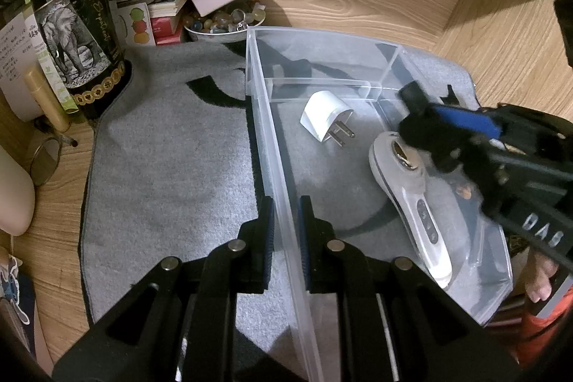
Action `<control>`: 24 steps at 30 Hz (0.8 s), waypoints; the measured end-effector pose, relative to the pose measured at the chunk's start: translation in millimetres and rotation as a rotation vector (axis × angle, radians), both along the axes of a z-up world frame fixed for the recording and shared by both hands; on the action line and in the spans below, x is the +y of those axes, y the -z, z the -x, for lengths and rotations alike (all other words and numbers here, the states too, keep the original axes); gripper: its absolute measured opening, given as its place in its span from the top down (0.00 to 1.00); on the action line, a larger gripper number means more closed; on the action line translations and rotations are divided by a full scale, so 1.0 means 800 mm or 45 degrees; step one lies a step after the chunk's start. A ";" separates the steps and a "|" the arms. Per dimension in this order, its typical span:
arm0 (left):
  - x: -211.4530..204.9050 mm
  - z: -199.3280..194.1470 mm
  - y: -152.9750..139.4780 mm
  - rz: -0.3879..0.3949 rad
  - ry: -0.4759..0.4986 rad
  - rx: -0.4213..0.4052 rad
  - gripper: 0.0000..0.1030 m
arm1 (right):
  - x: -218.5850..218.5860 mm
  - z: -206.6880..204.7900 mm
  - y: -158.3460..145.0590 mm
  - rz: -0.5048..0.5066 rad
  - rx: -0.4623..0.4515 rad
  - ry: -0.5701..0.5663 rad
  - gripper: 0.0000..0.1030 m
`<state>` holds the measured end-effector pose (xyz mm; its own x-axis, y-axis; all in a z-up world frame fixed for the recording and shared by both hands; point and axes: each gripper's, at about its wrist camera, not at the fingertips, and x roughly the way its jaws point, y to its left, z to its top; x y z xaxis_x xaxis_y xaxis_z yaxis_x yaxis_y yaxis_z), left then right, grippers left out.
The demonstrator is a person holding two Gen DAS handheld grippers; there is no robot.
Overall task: Organize rigid objects
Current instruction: 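Place the small black part into the clear box and release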
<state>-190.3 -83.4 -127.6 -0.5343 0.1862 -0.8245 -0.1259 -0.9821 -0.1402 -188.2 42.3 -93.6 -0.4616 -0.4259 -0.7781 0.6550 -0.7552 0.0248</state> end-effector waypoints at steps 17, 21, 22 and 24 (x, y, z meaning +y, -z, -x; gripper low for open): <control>0.000 0.000 0.000 0.001 0.000 0.000 0.88 | -0.010 -0.002 0.005 -0.031 -0.008 -0.021 0.65; 0.000 0.000 0.000 0.001 0.000 -0.001 0.88 | 0.004 -0.003 -0.011 0.008 0.026 0.018 0.64; 0.000 0.000 0.000 0.001 0.000 -0.001 0.88 | 0.007 -0.004 -0.014 0.012 0.037 0.024 0.63; 0.001 0.000 0.000 0.001 0.000 0.000 0.88 | 0.019 -0.003 -0.023 0.017 0.067 0.057 0.63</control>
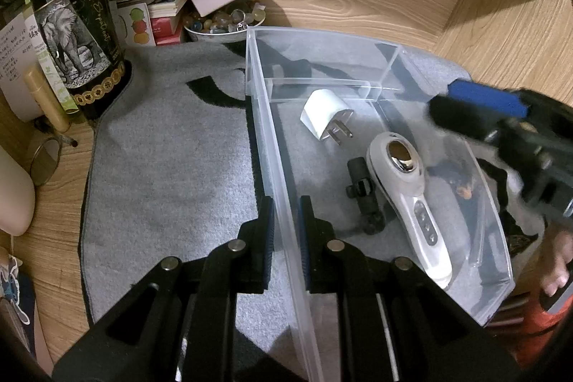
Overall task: Organize rigid objects
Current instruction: 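Place the small black part into the clear box and release, then grasp the silver metal cylinder with the right gripper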
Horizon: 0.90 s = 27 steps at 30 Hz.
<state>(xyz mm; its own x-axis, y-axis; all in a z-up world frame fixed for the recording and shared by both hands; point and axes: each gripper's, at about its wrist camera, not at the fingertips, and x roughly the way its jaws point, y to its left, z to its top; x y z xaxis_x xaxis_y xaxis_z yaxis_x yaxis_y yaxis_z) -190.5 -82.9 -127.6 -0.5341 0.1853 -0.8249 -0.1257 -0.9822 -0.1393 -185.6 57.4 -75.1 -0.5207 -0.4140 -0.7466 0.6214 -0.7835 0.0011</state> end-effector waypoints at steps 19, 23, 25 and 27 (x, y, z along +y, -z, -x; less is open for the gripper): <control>0.002 0.001 -0.001 0.007 0.000 0.000 0.88 | 0.142 -0.005 0.019 -0.109 -0.015 0.392 0.62; 0.002 0.000 -0.001 0.006 -0.001 0.000 0.88 | 0.143 -0.020 0.052 -0.123 -0.100 0.397 0.62; 0.002 0.000 -0.001 0.009 0.001 0.000 0.88 | 0.140 -0.026 0.070 -0.164 -0.137 0.381 0.62; 0.002 0.000 -0.002 0.011 0.005 -0.001 0.88 | 0.140 -0.027 0.083 -0.173 -0.180 0.379 0.62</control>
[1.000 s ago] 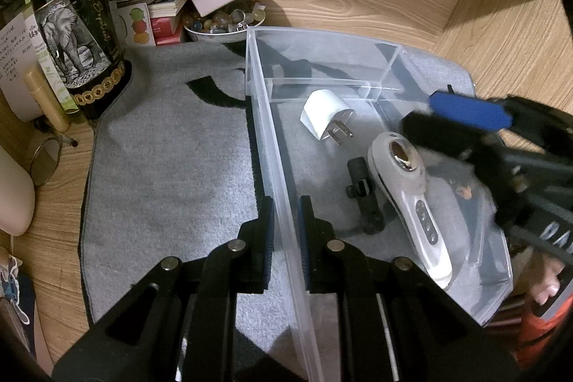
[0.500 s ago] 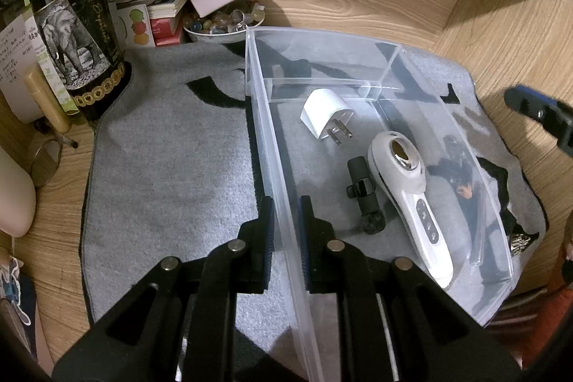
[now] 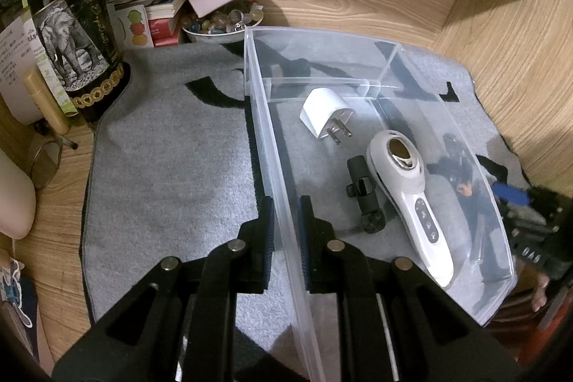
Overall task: Organize rigid objects
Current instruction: 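Grasp the silver metal cylinder with the right gripper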
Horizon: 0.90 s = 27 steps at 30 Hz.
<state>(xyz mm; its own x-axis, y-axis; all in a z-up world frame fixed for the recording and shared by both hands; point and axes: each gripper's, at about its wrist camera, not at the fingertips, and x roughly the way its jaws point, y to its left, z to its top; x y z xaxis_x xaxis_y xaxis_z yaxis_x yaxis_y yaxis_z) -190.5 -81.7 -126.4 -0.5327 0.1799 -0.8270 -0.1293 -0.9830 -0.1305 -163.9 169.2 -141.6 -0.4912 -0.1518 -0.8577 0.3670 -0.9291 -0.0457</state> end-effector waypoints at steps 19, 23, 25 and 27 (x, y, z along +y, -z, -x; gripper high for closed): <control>0.002 -0.001 0.000 -0.001 -0.005 0.000 0.88 | 0.012 -0.013 0.021 0.049 0.059 0.085 0.86; 0.001 -0.001 0.000 -0.003 -0.006 0.000 0.88 | 0.015 -0.010 0.006 0.097 0.090 0.103 0.86; 0.002 0.000 0.000 -0.002 -0.006 0.000 0.88 | 0.016 -0.009 -0.004 0.118 0.116 0.109 0.86; 0.002 0.000 0.000 -0.001 -0.005 0.000 0.88 | 0.016 -0.008 -0.019 0.138 0.158 0.108 0.86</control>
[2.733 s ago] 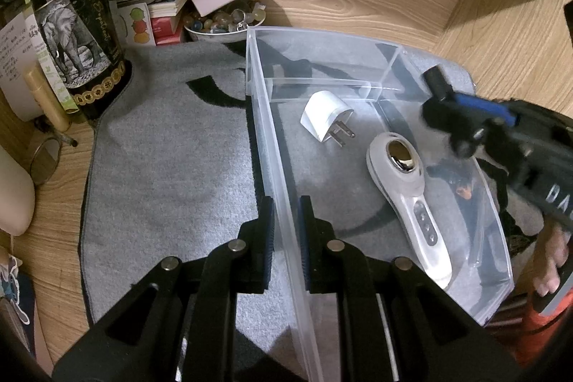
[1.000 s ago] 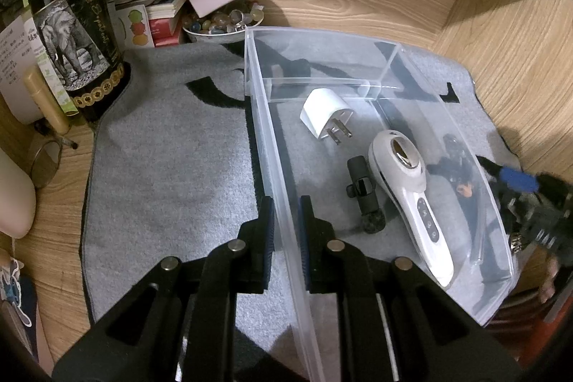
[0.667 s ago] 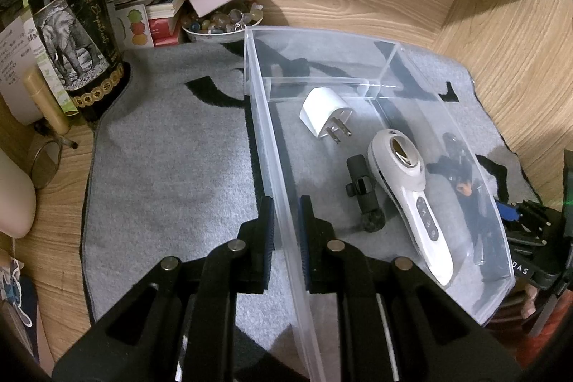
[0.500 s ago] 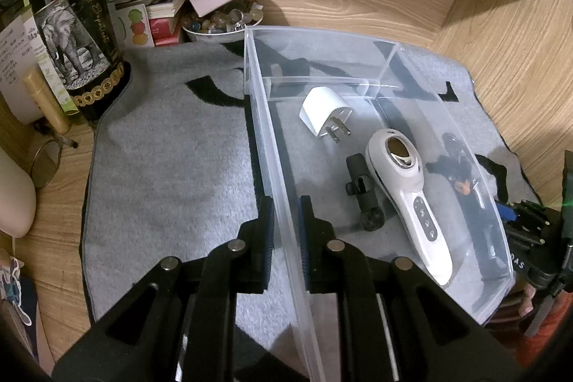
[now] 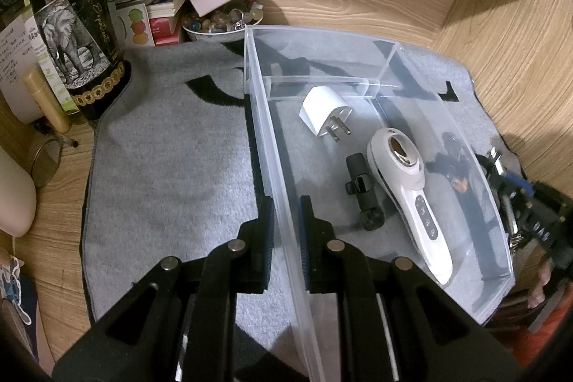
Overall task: Organize rigid objects
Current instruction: 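Grasp the silver metal cylinder with the right gripper, then lower the silver cylinder into the clear box beside the white device and release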
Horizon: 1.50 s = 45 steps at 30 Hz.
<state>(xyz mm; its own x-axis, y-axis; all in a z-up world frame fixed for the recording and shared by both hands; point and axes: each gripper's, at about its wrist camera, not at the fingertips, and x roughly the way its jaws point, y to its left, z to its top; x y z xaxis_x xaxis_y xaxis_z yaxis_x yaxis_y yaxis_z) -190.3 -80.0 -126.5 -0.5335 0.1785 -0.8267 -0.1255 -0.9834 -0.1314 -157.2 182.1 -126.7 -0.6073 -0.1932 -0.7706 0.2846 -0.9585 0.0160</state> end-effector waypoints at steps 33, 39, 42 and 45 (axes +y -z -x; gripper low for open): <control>0.001 0.000 0.000 0.001 -0.001 0.000 0.88 | -0.147 0.034 -0.061 0.160 0.043 -0.401 0.86; 0.002 -0.002 -0.001 0.000 0.000 0.000 0.88 | -0.165 0.040 -0.037 0.108 -0.060 -0.446 0.86; 0.002 -0.003 -0.001 0.001 -0.001 0.001 0.88 | -0.172 0.042 -0.027 0.058 -0.098 -0.470 0.86; 0.003 -0.002 0.000 0.001 -0.001 0.001 0.88 | -0.178 0.043 -0.021 0.003 -0.126 -0.488 0.86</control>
